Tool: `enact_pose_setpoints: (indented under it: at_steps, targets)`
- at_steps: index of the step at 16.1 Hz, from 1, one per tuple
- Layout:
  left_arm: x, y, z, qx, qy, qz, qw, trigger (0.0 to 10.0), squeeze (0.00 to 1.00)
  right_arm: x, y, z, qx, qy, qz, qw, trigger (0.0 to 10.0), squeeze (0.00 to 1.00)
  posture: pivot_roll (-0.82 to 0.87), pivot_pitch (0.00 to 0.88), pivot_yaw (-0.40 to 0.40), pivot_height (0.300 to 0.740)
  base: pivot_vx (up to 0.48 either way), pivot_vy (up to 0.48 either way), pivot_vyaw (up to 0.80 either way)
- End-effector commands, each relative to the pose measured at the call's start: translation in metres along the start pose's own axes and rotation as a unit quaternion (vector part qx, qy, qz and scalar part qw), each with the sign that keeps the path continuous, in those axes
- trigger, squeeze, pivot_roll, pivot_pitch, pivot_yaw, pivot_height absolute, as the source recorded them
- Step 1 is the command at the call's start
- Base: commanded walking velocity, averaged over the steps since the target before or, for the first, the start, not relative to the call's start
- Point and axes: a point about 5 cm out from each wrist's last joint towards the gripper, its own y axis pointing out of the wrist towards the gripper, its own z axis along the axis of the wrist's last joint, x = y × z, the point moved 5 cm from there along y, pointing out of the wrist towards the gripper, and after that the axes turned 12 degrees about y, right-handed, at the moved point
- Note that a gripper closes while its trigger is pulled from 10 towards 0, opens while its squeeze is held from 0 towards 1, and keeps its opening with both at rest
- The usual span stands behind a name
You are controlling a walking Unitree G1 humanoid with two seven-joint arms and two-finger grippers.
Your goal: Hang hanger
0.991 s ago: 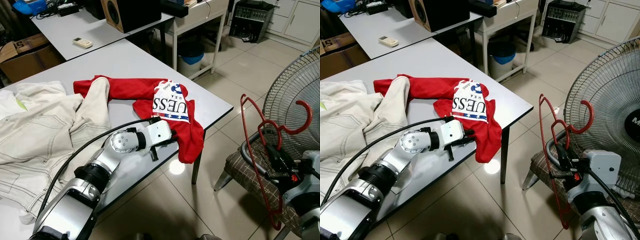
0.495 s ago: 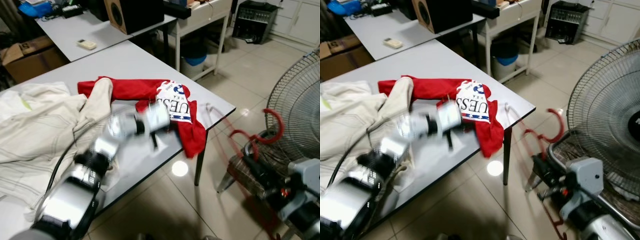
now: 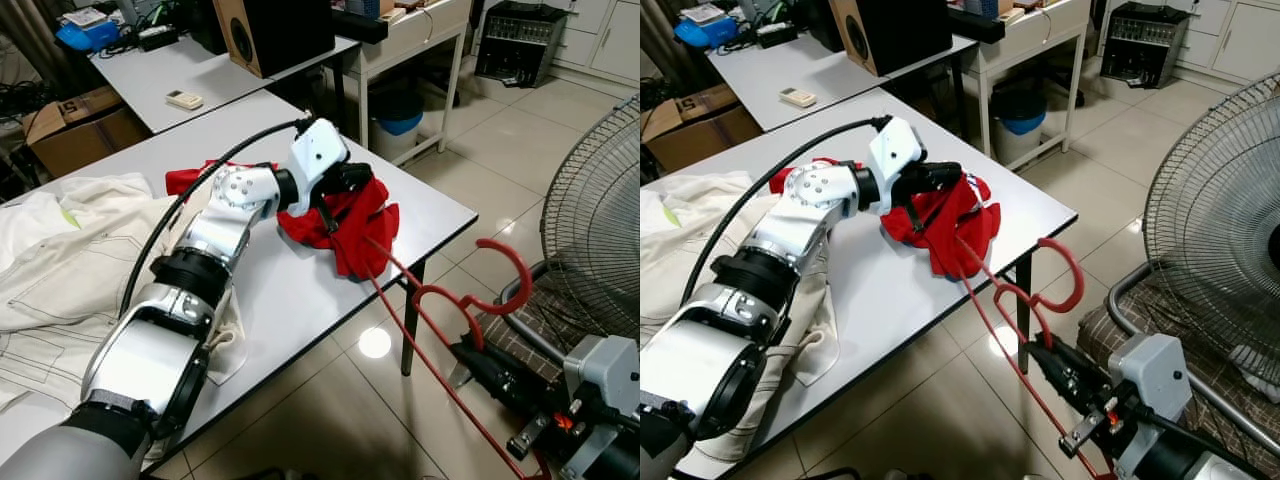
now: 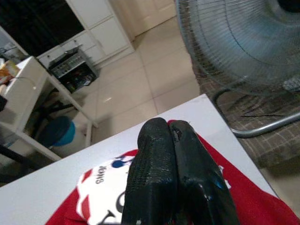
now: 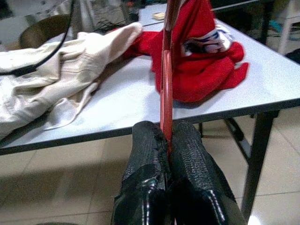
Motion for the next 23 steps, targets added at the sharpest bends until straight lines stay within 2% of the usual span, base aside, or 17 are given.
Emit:
enact_pose_setpoints:
  at_steps: [1, 3, 4, 6, 7, 8, 9, 10, 12, 15, 18, 20, 23]
  targets:
    - [-0.013, -0.005, 0.003, -0.006, 0.008, 0.020, 1.000, 0.0, 0.00, -0.011, -0.001, 0.003, -0.001, -0.001, 0.025, 1.000, 10.0, 0.00, -0.15, 0.034, 0.185, 0.740, 0.000, 0.000, 0.00]
    - [-0.022, -0.009, -0.001, -0.025, 0.017, 0.048, 0.998, 0.0, 0.00, -0.023, -0.003, 0.005, -0.014, 0.004, 0.057, 0.998, 10.0, 0.00, -0.15, 0.036, 0.183, 0.740, 0.000, 0.000, 0.00]
    - [-0.035, -0.013, -0.006, -0.042, 0.015, 0.093, 0.995, 0.0, 0.00, -0.027, -0.004, 0.002, -0.034, 0.006, 0.070, 0.997, 10.0, 0.00, -0.15, 0.037, 0.178, 0.740, 0.000, 0.000, 0.00]
    - [-0.050, -0.019, -0.005, -0.046, 0.016, 0.133, 0.990, 0.0, 0.00, -0.026, -0.007, -0.002, -0.053, 0.003, 0.069, 0.996, 10.0, 0.00, -0.15, 0.036, 0.176, 0.740, 0.000, 0.000, 0.00]
    - [-0.057, -0.022, -0.002, -0.042, 0.021, 0.153, 0.987, 0.0, 0.00, -0.008, -0.006, -0.003, -0.055, -0.017, 0.017, 0.998, 10.0, 0.00, -0.15, 0.037, 0.175, 0.740, 0.000, 0.000, 0.00]
    - [-0.060, -0.023, -0.001, -0.040, 0.023, 0.160, 0.986, 0.0, 0.00, 0.001, -0.005, -0.003, -0.056, -0.025, -0.009, 0.998, 10.0, 0.00, -0.15, 0.037, 0.175, 0.740, 0.000, 0.000, 0.00]
    - [-0.061, -0.024, 0.000, -0.038, 0.022, 0.163, 0.986, 0.0, 0.00, 0.016, -0.005, 0.000, -0.048, -0.037, -0.045, 0.997, 10.0, 0.00, -0.15, 0.036, 0.175, 0.740, 0.000, 0.000, 0.00]
    - [-0.057, -0.022, -0.001, -0.039, 0.018, 0.147, 0.988, 0.0, 0.00, 0.018, -0.003, 0.008, -0.026, -0.033, -0.040, 0.998, 10.0, 0.00, -0.15, 0.036, 0.178, 0.740, 0.000, 0.000, 0.00]
    - [-0.044, -0.016, -0.001, -0.034, 0.014, 0.112, 0.993, 0.0, 0.00, 0.011, 0.005, 0.014, -0.009, -0.030, -0.011, 0.999, 10.0, 0.00, -0.15, 0.036, 0.178, 0.740, 0.000, 0.000, 0.00]
    - [-0.034, -0.011, 0.000, -0.032, 0.020, 0.091, 0.995, 0.0, 0.00, 0.007, 0.016, 0.020, 0.010, -0.027, 0.005, 1.000, 10.0, 0.00, -0.14, 0.036, 0.177, 0.740, 0.000, 0.000, 0.00]
    - [-0.026, -0.009, 0.000, -0.034, 0.028, 0.062, 0.997, 0.0, 0.00, 0.013, 0.024, 0.031, 0.042, -0.028, -0.009, 0.999, 10.0, 0.00, -0.14, 0.036, 0.172, 0.740, 0.000, 0.000, 0.00]
    - [-0.028, -0.013, -0.007, -0.051, 0.038, 0.067, 0.996, 0.0, 0.00, 0.025, 0.018, 0.029, 0.035, -0.030, -0.049, 0.998, 10.0, 0.00, -0.14, 0.037, 0.173, 0.740, 0.000, 0.000, 0.00]
    - [-0.030, -0.016, -0.011, -0.064, 0.047, 0.068, 0.995, 0.0, 0.00, 0.029, 0.007, 0.029, 0.036, -0.028, -0.065, 0.997, 10.0, 0.00, -0.15, 0.041, 0.178, 0.740, 0.000, 0.000, 0.00]
